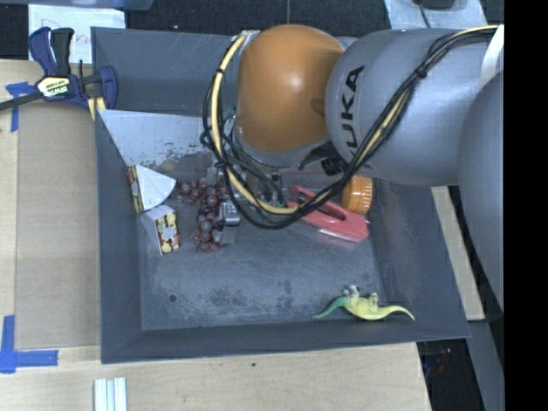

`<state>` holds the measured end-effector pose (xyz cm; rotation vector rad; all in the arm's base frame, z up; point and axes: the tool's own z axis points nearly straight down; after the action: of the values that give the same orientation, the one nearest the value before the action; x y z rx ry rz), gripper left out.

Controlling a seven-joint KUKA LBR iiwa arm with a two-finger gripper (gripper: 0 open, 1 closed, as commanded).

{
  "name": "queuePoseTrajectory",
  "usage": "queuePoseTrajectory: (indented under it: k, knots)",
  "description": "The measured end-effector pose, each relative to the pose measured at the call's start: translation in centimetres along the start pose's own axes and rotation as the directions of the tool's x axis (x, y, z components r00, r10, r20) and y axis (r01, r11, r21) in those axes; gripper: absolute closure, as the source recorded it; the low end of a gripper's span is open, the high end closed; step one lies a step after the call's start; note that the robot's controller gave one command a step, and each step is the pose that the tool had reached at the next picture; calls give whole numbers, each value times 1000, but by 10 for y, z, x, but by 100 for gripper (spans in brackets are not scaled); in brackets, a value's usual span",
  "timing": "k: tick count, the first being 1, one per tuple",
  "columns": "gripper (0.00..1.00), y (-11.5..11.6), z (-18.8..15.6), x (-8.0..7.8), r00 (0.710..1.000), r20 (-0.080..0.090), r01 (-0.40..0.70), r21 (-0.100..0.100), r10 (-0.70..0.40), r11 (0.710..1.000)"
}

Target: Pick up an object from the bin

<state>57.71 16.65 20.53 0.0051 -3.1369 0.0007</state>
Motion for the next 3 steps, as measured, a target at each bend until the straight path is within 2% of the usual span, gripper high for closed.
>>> queuePoseTrajectory:
  k: [1, 2, 3]
  knots:
    - [0, -1, -5, -1, 1000, 8, -4, -2, 4, 1000]
    - [0, -24, 81, -33, 994, 11, -108, -3, 108, 994]
    - [0, -29, 105, -43, 1000, 16, 23, -3, -23, 1000]
